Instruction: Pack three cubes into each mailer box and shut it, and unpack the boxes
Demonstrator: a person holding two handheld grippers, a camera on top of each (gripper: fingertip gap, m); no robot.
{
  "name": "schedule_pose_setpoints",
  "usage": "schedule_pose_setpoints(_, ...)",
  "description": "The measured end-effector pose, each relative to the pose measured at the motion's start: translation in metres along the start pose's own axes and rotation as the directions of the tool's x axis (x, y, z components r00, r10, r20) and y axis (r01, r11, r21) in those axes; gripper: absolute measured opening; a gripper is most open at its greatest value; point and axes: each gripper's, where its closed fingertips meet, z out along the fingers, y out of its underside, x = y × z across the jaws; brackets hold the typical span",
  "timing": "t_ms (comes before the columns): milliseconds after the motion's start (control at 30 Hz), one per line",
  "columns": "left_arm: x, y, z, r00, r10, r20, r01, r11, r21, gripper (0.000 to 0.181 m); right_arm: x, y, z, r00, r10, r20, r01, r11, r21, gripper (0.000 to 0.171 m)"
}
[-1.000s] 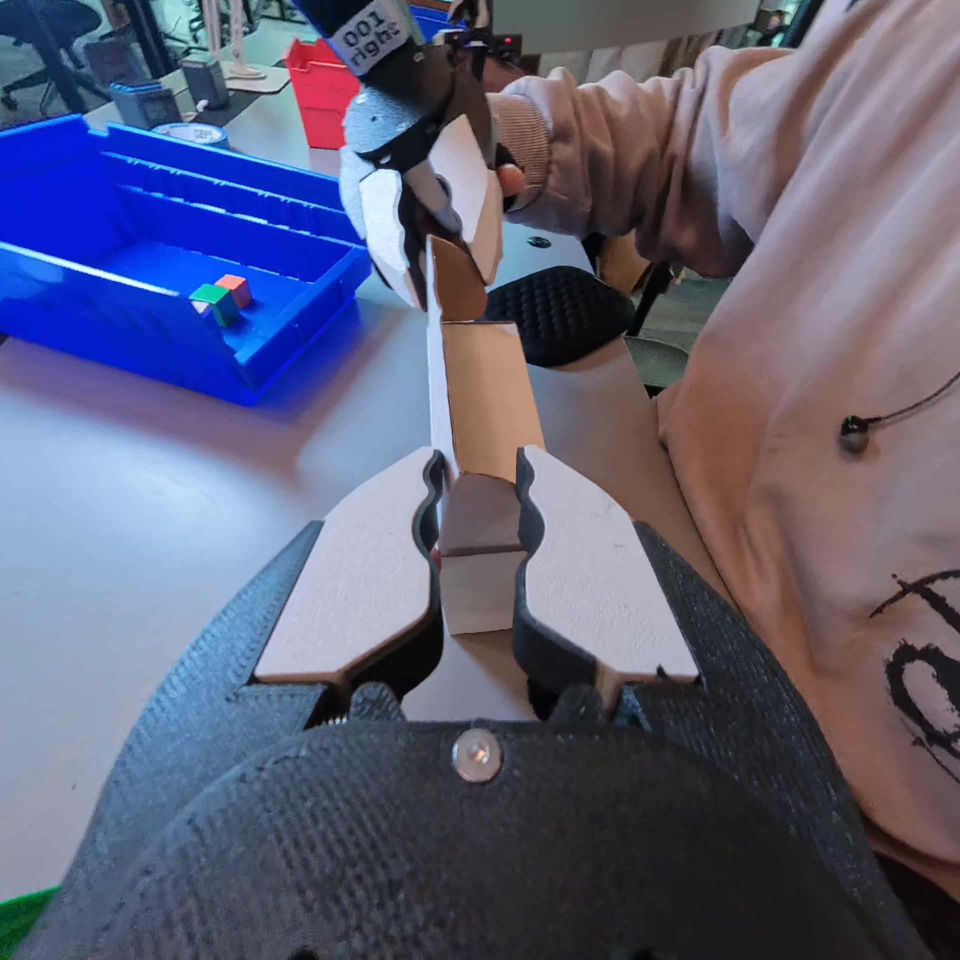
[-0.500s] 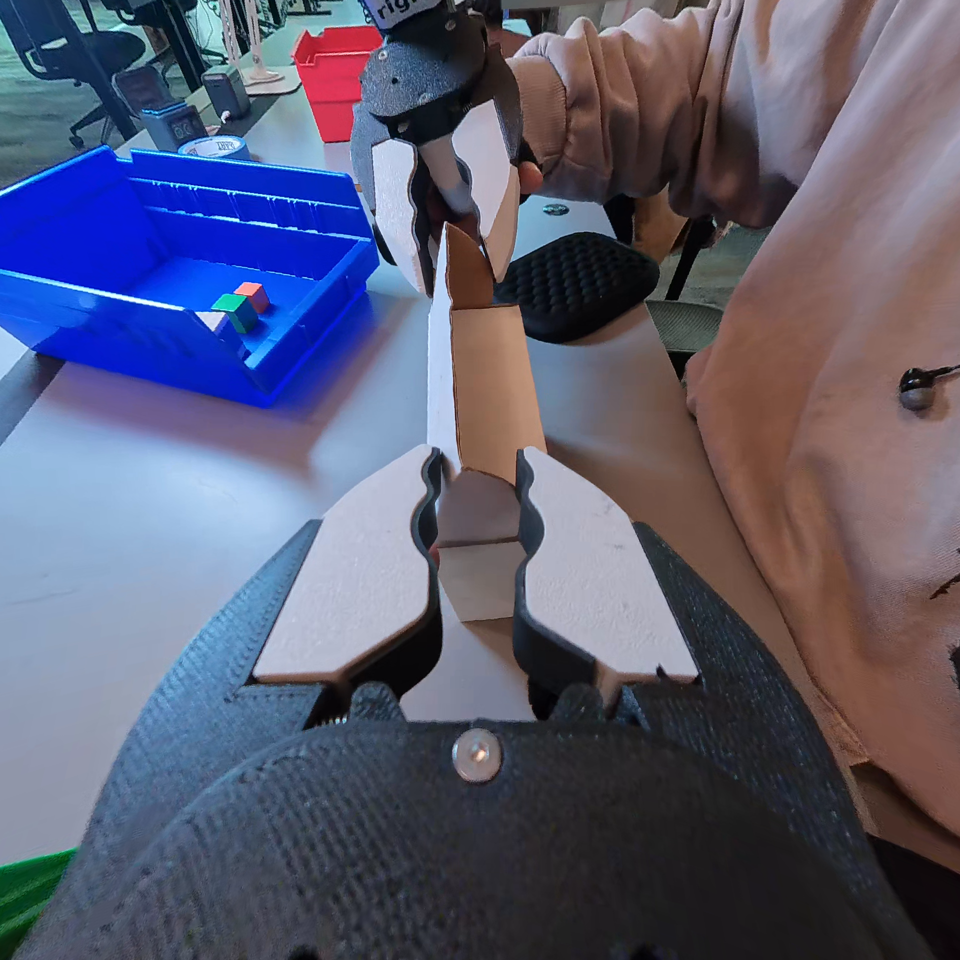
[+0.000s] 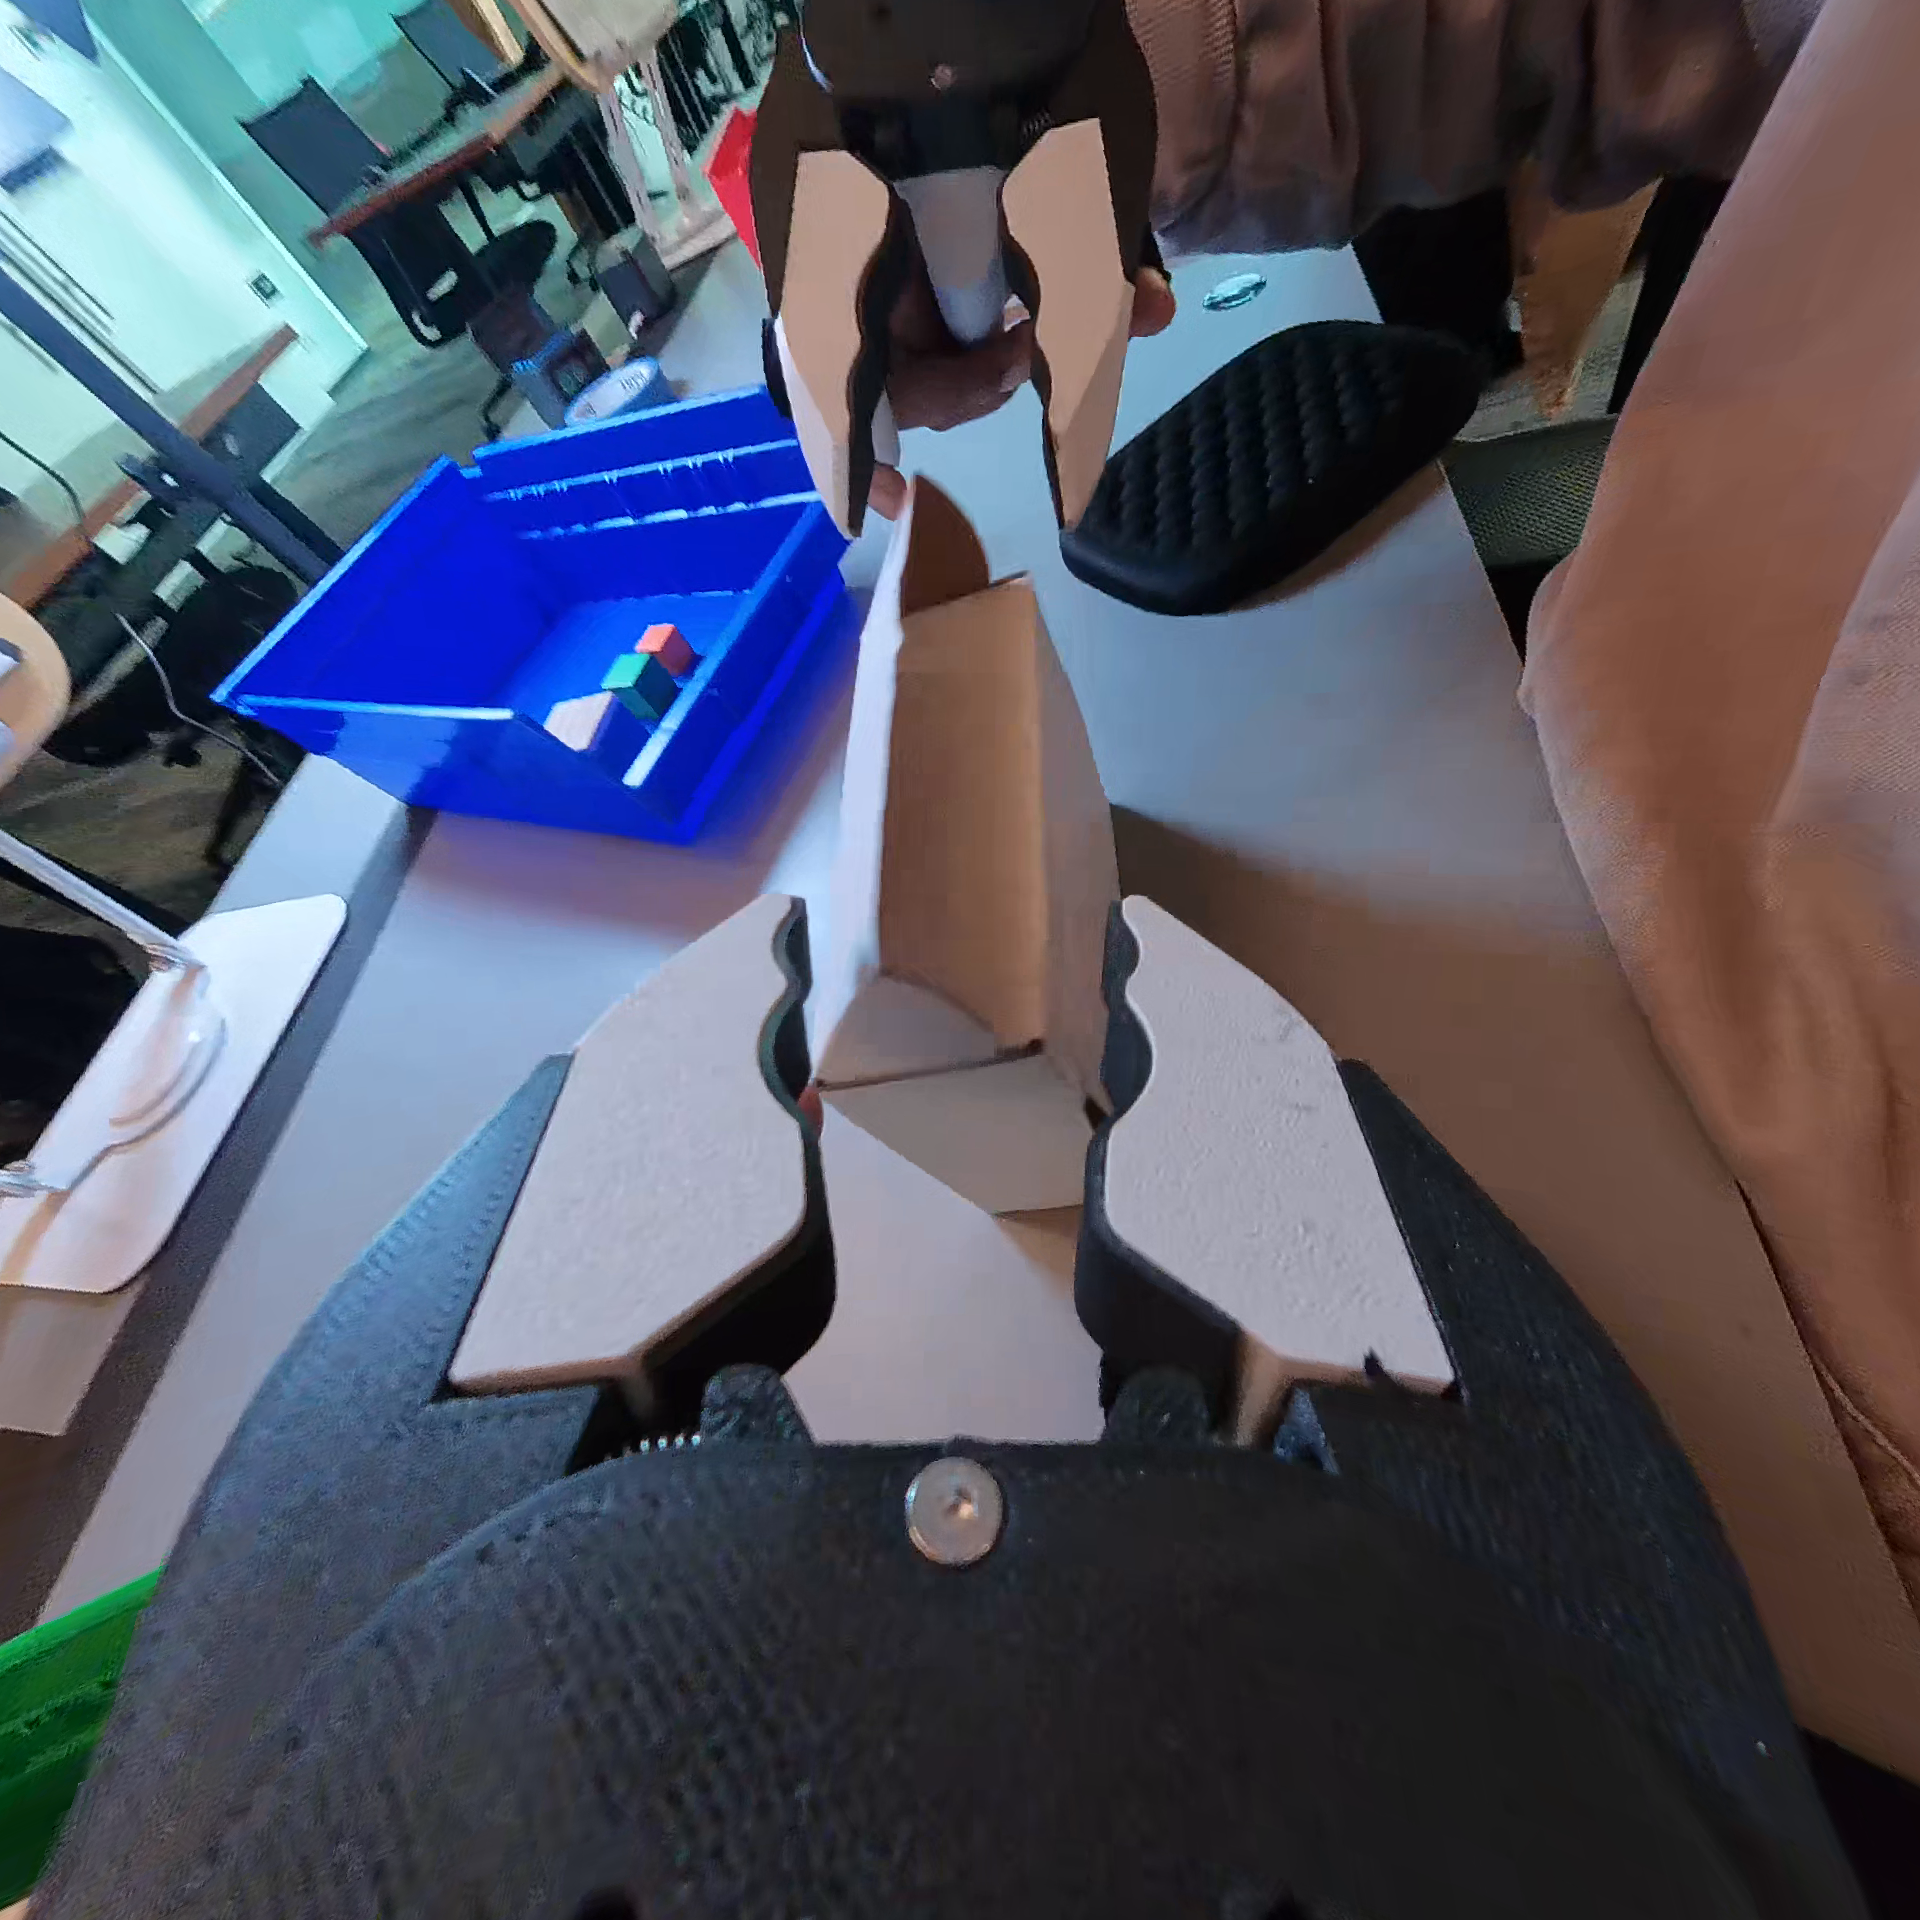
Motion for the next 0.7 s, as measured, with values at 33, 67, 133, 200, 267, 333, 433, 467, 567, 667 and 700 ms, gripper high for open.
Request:
schedule_pose_setpoints(33,0.003,-0.002,0.000,1.000,0.023,0.006,-0.023,1.000,-0.001,0.052,-0.004,-0.006,-0.001,1.000,-0.023,-0.007,0.023,1.000,0.010,0.051)
schedule_pose_setpoints(67,0.006,-0.002,0.001,0.998,0.054,0.014,-0.054,0.998,-0.018,0.051,-0.007,-0.010,-0.001,0.998,-0.057,-0.025,0.057,0.998,0.006,0.049)
schedule_pose_setpoints(133,0.008,0.009,0.007,0.991,0.127,0.042,-0.122,0.987,-0.104,0.049,-0.005,0.001,0.005,0.989,-0.117,-0.089,0.108,0.989,-0.102,0.047)
schedule_pose_setpoints(200,0.007,0.020,0.014,0.978,0.192,0.081,-0.178,0.971,-0.158,0.050,-0.006,0.012,0.012,0.981,-0.155,-0.115,0.136,0.978,-0.156,0.047)
schedule_pose_setpoints(267,0.007,0.023,0.018,0.962,0.246,0.119,-0.225,0.960,-0.167,0.042,-0.009,0.017,0.014,0.975,-0.185,-0.121,0.163,0.971,-0.176,0.046)
schedule_pose_setpoints(333,0.010,0.028,0.020,0.939,0.311,0.145,-0.286,0.943,-0.172,0.041,-0.012,0.024,0.017,0.960,-0.249,-0.129,0.217,0.951,-0.222,0.046)
schedule_pose_setpoints(433,0.013,0.035,0.023,0.919,0.348,0.182,-0.324,0.934,-0.148,0.043,-0.017,0.031,0.020,0.937,-0.321,-0.138,0.278,0.925,-0.260,0.052)
schedule_pose_setpoints(467,0.013,0.034,0.023,0.925,0.329,0.192,-0.308,0.942,-0.130,0.042,-0.018,0.031,0.021,0.934,-0.329,-0.141,0.283,0.921,-0.268,0.053)
schedule_pose_setpoints(567,0.013,0.033,0.024,0.930,0.297,0.215,-0.285,0.955,-0.085,0.041,-0.017,0.030,0.021,0.937,-0.315,-0.150,0.266,0.924,-0.274,0.050)
schedule_pose_setpoints(667,0.013,0.026,0.021,0.964,0.183,0.193,-0.182,0.983,-0.025,0.040,-0.019,0.026,0.020,0.967,-0.223,-0.124,0.187,0.951,-0.248,0.052)
schedule_pose_setpoints(700,0.012,0.023,0.019,0.976,0.117,0.184,-0.121,0.993,0.009,0.054,-0.021,0.024,0.019,0.979,-0.173,-0.106,0.145,0.962,-0.233,0.054)
